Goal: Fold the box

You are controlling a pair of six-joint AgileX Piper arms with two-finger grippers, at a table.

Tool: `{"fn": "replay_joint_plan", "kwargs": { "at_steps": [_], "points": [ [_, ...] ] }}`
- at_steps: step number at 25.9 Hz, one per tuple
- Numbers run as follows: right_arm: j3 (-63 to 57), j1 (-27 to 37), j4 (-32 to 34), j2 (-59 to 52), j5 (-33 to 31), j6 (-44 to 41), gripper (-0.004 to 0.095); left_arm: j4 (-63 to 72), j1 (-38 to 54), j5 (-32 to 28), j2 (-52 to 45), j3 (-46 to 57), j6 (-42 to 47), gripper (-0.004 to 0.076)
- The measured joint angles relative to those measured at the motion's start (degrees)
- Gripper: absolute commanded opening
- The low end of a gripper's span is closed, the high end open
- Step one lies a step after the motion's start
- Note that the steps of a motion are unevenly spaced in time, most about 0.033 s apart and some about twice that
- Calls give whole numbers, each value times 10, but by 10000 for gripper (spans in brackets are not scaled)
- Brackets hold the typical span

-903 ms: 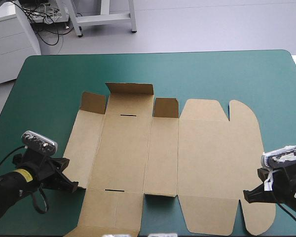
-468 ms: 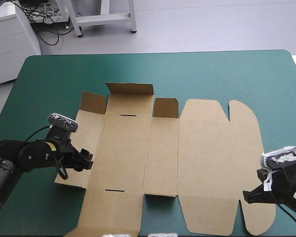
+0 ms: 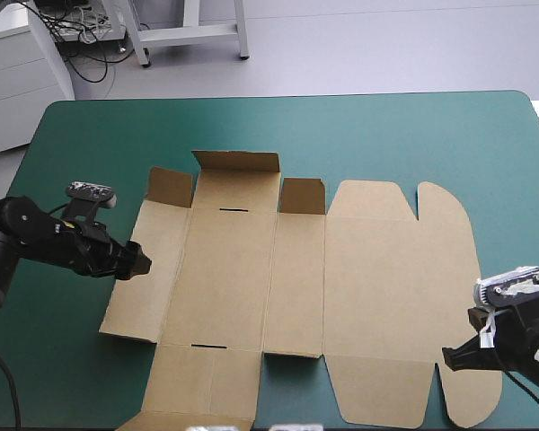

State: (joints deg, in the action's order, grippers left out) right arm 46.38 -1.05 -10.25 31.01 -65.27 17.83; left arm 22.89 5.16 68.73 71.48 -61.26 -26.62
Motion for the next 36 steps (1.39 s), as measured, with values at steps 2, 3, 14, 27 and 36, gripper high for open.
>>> {"fn": "replay_joint_plan", "kwargs": {
  "at_steps": [2,3,14,27,36],
  "points": [
    [0,0,0,0,0,2,-18,33,43,11,18,0,-34,561],
    [0,0,0,0,0,2,-18,47,66,12,28,0,-52,560],
    [0,0,0,0,2,15,-18,101,178,9,132,-1,-105,561],
    [0,0,0,0,2,17,-18,106,178,4,221,-1,-115,561],
    [0,0,0,0,2,17,-18,148,178,1,224,40,-181,560]
  ]
}}
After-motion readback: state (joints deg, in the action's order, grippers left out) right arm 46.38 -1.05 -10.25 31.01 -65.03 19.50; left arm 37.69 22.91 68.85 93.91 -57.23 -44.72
